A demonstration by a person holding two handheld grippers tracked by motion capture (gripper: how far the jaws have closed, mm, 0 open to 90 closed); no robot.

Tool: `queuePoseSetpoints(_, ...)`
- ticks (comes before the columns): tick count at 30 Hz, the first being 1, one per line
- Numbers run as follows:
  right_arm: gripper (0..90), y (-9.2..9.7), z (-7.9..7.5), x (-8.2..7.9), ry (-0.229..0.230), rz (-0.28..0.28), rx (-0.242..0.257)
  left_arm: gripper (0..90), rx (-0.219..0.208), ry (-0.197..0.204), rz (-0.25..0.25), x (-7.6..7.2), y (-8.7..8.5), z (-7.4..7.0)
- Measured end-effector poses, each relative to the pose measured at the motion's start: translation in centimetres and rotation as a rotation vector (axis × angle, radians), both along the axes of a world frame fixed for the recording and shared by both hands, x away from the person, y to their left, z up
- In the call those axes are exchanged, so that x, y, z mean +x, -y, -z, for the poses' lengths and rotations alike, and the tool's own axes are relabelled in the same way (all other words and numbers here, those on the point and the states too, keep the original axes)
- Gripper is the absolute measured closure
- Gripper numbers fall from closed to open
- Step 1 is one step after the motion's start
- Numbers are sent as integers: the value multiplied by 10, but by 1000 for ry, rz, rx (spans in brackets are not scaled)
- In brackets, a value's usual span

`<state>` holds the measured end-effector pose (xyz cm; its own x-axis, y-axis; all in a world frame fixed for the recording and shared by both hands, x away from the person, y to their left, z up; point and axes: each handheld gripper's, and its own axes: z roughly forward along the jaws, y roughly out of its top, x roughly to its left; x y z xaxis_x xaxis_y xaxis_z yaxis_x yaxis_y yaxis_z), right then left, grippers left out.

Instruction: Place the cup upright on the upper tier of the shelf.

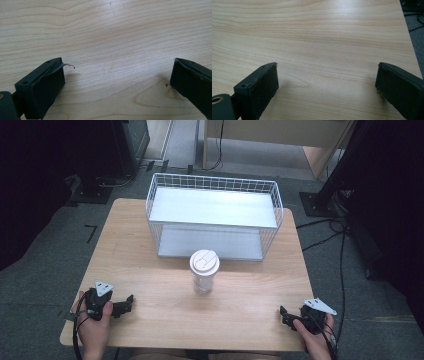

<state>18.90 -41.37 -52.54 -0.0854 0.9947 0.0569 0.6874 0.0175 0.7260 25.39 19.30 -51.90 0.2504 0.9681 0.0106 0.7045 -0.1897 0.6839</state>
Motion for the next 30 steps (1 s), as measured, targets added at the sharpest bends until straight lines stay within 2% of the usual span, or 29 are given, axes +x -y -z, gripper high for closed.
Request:
queuePoseSetpoints(5, 46, -8, -1, 3, 9, -22, -7, 0, 0, 0, 0, 0, 0, 0)
queuePoseSetpoints(8, 46, -26, -5, 5, 34, -85, -10, 0, 1, -1, 1, 0, 0, 0)
queuePoseSetpoints(9, 46, -26, -5, 5, 34, -85, -10, 0, 1, -1, 1, 0, 0, 0)
queuePoseSetpoints(10, 46, -37, -9, 7, 44, -121, -15, 0, 1, 0, 1, 0, 0, 0)
queuePoseSetpoints(13, 46, -53, -14, 12, 58, -165, -15, 0, 0, 0, 0, 0, 0, 0)
queuePoseSetpoints(14, 46, -53, -14, 12, 58, -165, -15, 0, 0, 0, 0, 0, 0, 0)
queuePoseSetpoints(15, 46, -62, -16, 15, 62, -190, -19, 0, 0, 0, 1, 0, 0, 0)
queuePoseSetpoints(30, 47, -117, -25, 33, 84, -319, -21, 0, 1, 0, 1, 0, 0, 0)
